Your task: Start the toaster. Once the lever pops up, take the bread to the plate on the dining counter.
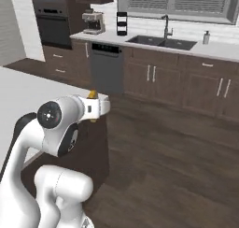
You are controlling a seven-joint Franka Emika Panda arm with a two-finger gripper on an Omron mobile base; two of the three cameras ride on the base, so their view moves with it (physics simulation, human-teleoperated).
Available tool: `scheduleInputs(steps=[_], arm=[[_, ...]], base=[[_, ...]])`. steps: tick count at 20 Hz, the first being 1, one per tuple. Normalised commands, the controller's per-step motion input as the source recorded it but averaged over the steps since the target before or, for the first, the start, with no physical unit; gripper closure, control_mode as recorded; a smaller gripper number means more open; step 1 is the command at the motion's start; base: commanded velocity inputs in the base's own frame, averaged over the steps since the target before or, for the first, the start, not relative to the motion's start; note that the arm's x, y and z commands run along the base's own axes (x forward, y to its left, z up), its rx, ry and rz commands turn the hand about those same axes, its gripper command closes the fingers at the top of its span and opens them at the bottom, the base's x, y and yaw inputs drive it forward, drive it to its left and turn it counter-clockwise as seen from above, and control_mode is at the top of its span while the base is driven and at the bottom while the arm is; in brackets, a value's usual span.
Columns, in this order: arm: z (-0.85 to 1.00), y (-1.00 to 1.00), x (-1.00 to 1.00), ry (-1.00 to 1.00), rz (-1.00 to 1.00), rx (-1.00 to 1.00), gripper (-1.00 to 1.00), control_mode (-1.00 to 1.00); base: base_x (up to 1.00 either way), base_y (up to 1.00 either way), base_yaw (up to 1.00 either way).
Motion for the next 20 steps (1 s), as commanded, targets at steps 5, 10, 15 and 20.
scheduleInputs(steps=[5,10,15,20], arm=[[0.0,0.0,0.0,0.0,0.0,0.0,1.0,1.0],[0.0,0.0,0.0,0.0,0.0,0.0,1.0,1.0],[0.0,0.0,0.0,0.0,0.0,0.0,1.0,1.0],[0.0,0.0,0.0,0.0,0.0,0.0,1.0,1.0]], base=[[0.12,-0.52,0.72],[0.37,-0.86,0.57],[-0.1,-0.65,0.57],[-0.83,0.2,0.41]])
